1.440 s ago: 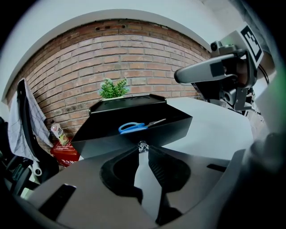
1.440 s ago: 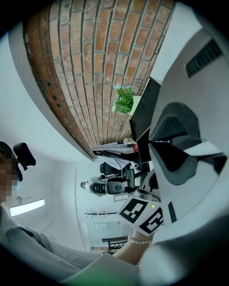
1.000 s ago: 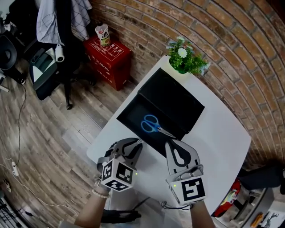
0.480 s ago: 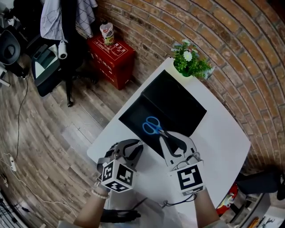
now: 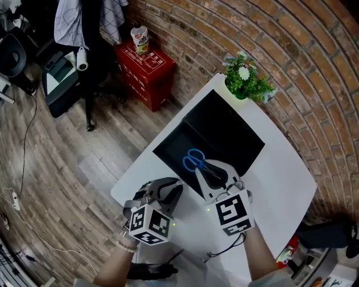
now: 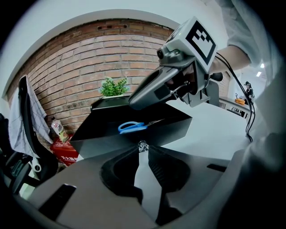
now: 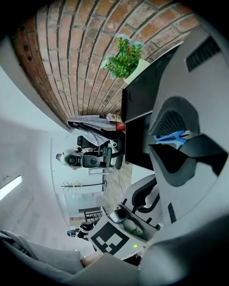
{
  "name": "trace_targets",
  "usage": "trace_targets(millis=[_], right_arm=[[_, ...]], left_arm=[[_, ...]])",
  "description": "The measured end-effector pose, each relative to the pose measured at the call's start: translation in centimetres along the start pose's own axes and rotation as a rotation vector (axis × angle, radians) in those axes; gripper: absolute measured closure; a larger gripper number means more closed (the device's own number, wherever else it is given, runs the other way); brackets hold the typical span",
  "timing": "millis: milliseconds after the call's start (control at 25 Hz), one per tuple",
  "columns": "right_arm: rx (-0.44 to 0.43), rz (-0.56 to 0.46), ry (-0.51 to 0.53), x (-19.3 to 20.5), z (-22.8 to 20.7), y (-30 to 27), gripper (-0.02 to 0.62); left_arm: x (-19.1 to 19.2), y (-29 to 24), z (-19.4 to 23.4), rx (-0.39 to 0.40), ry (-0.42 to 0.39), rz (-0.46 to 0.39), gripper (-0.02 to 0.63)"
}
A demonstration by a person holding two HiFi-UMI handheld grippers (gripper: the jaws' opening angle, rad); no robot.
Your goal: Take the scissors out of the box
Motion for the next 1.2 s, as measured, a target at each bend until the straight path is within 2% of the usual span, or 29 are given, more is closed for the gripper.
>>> trace_targets(millis=[720, 1200], right_arm=[[-0.112, 0.116, 0.058, 0.3, 0.0, -3.8, 0.546], [-0.156, 0.206, 0.153, 0.1, -0.1, -5.6, 0.541]], left_arm=[[0.1, 0.3, -0.1, 0.018, -0.005, -0.007, 0.533], [0.6, 0.4, 0.1, 0.024, -0.017, -0.003, 0.551]])
Point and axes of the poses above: the fingertips, and each gripper's own axes: y backward along the fingers, z to its left, x out of its underside, the point moved 10 cm from there along y, backward along the fingers, and after that the axes turned 7 degrees about y, right-handed, at the moved point
